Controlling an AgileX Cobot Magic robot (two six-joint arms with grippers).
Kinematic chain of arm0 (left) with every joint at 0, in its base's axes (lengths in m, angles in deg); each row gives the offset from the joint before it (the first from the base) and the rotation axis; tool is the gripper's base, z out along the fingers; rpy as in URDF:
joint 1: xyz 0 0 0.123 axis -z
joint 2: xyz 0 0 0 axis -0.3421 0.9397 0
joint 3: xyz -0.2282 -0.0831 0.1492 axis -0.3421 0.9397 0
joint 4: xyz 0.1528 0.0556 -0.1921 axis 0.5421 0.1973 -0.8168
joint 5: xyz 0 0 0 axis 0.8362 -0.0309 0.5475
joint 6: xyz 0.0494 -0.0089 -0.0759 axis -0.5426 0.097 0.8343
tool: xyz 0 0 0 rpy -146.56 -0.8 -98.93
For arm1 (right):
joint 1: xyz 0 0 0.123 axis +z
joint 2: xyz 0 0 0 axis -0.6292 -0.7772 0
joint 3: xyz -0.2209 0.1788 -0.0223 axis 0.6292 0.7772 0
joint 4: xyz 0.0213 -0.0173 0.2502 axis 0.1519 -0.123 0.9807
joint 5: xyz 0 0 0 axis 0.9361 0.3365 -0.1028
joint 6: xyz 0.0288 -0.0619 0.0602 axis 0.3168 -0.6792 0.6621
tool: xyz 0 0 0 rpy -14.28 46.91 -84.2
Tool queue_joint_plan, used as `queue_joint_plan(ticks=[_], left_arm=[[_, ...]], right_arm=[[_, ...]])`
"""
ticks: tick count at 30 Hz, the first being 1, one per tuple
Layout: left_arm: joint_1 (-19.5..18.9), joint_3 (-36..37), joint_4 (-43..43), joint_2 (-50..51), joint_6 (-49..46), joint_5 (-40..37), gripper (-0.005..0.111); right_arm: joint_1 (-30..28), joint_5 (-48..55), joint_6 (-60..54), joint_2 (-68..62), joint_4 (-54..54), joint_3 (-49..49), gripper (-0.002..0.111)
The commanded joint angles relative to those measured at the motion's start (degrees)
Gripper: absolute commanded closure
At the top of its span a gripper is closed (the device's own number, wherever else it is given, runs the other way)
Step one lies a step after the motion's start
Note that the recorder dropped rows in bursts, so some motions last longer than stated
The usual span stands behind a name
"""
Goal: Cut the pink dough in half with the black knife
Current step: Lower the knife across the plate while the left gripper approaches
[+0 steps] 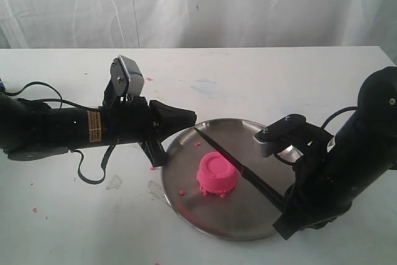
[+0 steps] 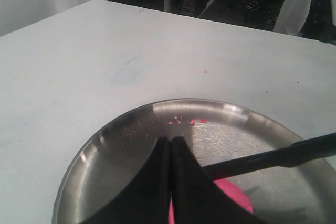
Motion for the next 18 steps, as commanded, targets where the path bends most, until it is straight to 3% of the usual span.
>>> queue_joint_plan(ticks=[1,18], left_arm=[[0.2,-1.9,0.7,1.1,0.5,0.8,0.107],[4.6,-9.5,0.9,7.0,0.3,0.2,0.107]], right_arm=[[0.1,-0.8,-0.5,0.1,0.4,0.1,0.108],[0.1,-4.6,-0.5,0.0,1.8,0.1,0.108]])
